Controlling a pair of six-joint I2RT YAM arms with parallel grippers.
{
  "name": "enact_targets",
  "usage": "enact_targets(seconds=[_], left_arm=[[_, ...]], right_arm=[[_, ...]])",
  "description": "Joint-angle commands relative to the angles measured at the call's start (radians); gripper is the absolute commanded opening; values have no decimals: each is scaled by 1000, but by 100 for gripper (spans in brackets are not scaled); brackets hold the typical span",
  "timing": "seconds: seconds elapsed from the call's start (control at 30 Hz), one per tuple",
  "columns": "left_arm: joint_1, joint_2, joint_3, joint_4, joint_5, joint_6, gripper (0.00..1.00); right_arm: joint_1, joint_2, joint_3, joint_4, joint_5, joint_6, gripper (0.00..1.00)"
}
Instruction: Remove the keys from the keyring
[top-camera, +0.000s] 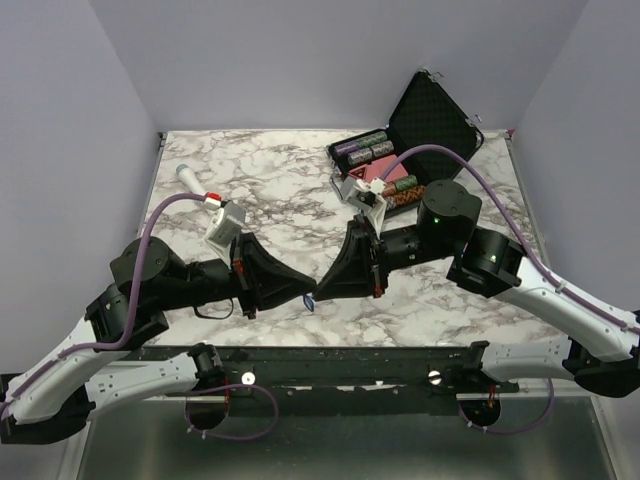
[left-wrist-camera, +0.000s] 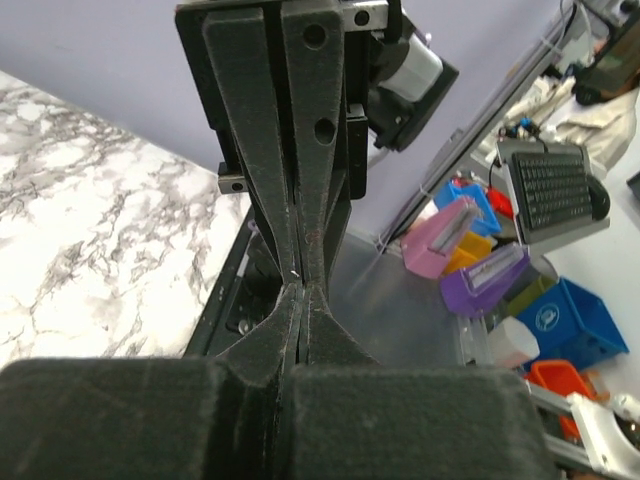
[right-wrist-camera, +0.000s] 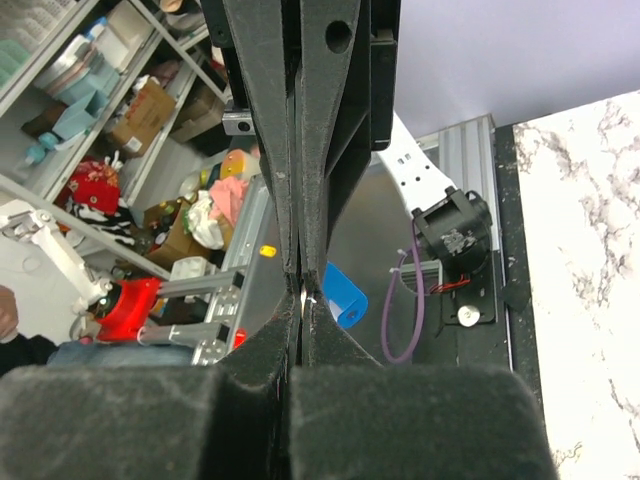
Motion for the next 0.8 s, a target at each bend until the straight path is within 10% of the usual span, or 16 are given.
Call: enact_targets(seconds=[0.0,0.37,0.57,0.77], left_arm=[[-8,62,65,-169,195,72,0],[-7,168,172,-316,338,144,2],[-5,161,283,-394,41,139,76],[-5,80,338,-300,-225,100,95]], right_arm=[[-4,11,35,-3,1,-21,1],[-4,42,90,-121,-30,-74,1],[-3,16,75,-149,46,-90,1],[-4,-44,-15,-40,175,-21,1]])
